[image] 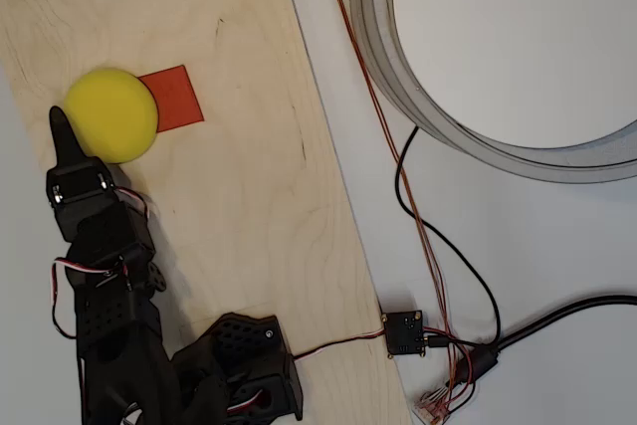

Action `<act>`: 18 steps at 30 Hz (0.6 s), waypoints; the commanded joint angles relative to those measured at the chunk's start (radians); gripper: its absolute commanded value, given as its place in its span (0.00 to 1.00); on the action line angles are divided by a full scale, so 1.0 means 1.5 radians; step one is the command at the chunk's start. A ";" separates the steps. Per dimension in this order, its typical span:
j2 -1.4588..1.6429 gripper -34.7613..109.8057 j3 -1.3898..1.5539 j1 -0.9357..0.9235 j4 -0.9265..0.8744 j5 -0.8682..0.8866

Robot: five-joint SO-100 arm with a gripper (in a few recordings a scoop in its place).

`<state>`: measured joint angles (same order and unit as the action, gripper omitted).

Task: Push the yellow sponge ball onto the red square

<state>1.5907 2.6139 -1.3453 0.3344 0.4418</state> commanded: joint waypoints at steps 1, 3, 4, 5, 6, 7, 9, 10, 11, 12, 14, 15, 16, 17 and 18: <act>0.035 0.36 0.005 -0.026 0.017 -0.008; 0.036 0.36 0.006 -0.030 0.017 -0.008; 0.036 0.36 0.006 -0.032 0.017 -0.010; 0.036 0.36 0.006 -0.034 0.017 -0.011; 0.037 0.36 0.006 -0.036 0.017 -0.012; 0.038 0.36 0.007 -0.038 0.017 -0.014; 0.041 0.36 0.007 -0.043 0.018 -0.016; 0.042 0.36 0.008 -0.045 0.018 -0.017; 0.044 0.36 0.009 -0.047 0.018 -0.018; 0.046 0.35 0.010 -0.049 0.018 -0.019; 0.050 0.35 0.012 -0.053 0.018 -0.021; 0.052 0.35 0.013 -0.055 0.018 -0.021; 0.055 0.35 0.015 -0.057 0.018 -0.022; 0.058 0.35 0.016 -0.060 0.018 -0.024; 0.061 0.35 0.017 -0.062 0.018 -0.024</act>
<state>1.6260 2.6338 -1.4205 0.3344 0.4019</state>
